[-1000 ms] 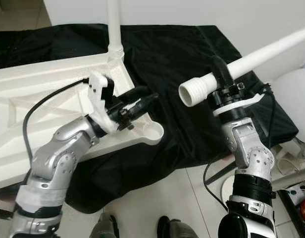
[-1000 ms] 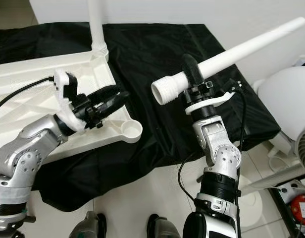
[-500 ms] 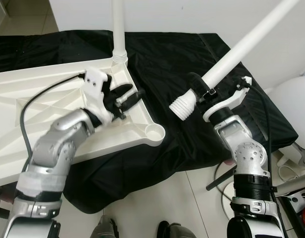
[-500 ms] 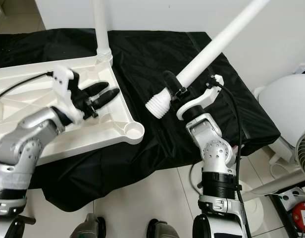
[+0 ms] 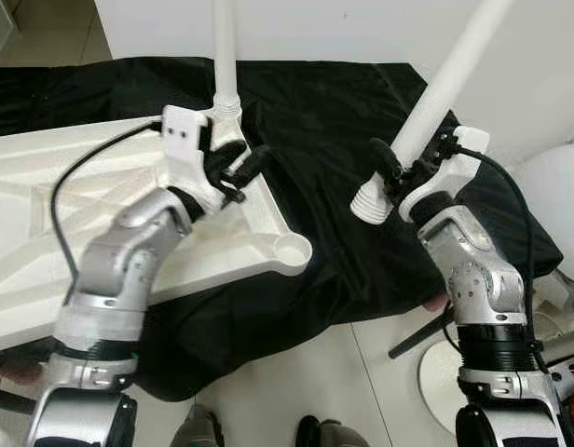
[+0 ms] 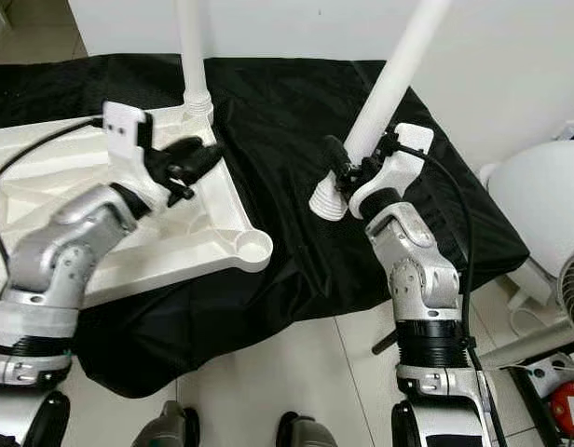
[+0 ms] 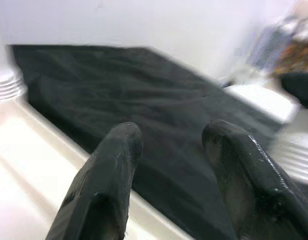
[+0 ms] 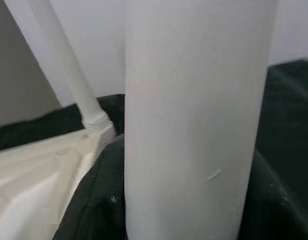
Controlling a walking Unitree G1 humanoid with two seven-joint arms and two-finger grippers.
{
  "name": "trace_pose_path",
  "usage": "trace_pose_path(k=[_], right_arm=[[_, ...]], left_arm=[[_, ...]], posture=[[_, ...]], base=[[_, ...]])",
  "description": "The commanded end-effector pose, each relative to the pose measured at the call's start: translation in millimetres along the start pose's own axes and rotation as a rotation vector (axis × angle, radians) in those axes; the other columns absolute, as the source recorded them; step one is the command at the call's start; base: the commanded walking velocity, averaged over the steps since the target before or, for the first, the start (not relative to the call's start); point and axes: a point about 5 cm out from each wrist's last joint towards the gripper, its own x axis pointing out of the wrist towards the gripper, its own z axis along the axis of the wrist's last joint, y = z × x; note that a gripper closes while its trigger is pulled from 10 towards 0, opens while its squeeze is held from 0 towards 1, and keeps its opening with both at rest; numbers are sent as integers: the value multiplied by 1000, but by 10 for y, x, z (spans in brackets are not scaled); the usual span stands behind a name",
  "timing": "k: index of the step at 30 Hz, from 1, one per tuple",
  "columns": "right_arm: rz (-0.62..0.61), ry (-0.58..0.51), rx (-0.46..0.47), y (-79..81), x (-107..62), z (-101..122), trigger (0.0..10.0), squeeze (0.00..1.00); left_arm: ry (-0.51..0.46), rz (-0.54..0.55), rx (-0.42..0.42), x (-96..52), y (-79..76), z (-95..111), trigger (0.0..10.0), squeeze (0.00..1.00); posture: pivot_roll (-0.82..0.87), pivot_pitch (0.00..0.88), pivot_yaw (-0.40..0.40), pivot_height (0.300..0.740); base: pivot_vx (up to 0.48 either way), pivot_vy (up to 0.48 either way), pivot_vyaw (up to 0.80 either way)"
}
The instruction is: Building children table
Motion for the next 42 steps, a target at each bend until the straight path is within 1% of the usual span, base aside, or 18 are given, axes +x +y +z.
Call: trace_pose_path(k=[1,4,7,10,13,16,17,18,20,22,24,25,27,29,30,33,39,42], right_arm=[[-22,4,-72,-16,-43,-52,10000,0],[-53,4,-116,-3,-87,-109,10000,0],[-61,3,-119,6,-107,-131,10000,0],[-85,-30,-131,18,-155,-145,10000,0],[-154,-137,-186,-19,-248,-92,10000,0],[-167,-157,-201,-24,-267,-86,10000,0],[-166,-186,-228,-5,-314,-77,10000,0],[-166,-186,-228,-5,-314,-77,10000,0],[-146,-180,-249,19,-371,-114,10000,0],[-146,-180,-249,19,-371,-114,10000,0],[-105,-157,-235,82,-409,-157,10000,0],[-105,-157,-235,82,-409,-157,10000,0],[-39,-126,-206,174,-444,-212,10000,0],[19,-92,-204,209,-448,-249,10000,0],[31,-79,-198,189,-456,-260,10000,0],[38,-48,-217,141,-434,-291,10000,0],[12,-28,-241,108,-411,-305,10000,0],[-20,36,-288,40,-398,-333,10000,0]], left_arm=[[49,56,30,24,-7,-87,10000,0],[69,195,111,59,43,-100,10000,0],[65,220,125,70,48,-101,10000,0],[17,237,83,73,4,-89,10000,0],[-102,293,64,47,-17,-26,10000,0],[-116,302,43,45,-20,-13,10000,0],[-115,274,-16,32,-41,1,10000,0],[-115,274,-16,32,-41,1,10000,0],[-87,191,-31,28,-143,-10,10000,0],[-87,191,-31,28,-143,-10,10000,0],[-108,54,-118,5,-292,57,10000,0],[-108,54,-118,5,-292,57,10000,0],[-145,-84,-186,-32,-414,144,10000,0],[-193,-270,-195,-80,-551,260,10000,0],[-205,-341,-189,-101,-614,285,10000,0],[-185,-445,-126,-137,-639,288,10000,0],[-160,-485,-139,-140,-637,283,10000,0],[-91,-566,-49,-103,-704,271,10000,0]], posture=[[53,112,-47,740],[54,110,-49,740],[54,110,-49,740],[50,101,-45,740],[39,101,-41,740],[37,103,-41,740],[33,115,-40,740],[33,115,-40,740],[30,120,-44,740],[30,120,-44,740],[22,137,-50,740],[22,137,-50,740],[21,143,-58,740],[19,150,-70,740],[29,157,-69,740],[20,131,-63,740],[22,126,-59,740],[18,102,-25,740]], base=[[0,0,0],[0,0,0],[0,0,0],[0,0,0],[0,0,0],[0,0,0],[0,0,0],[0,0,0],[0,0,0],[0,0,0],[0,0,0],[0,0,0],[0,0,0],[0,0,0],[0,0,0],[0,0,0],[0,0,0],[0,0,0]])
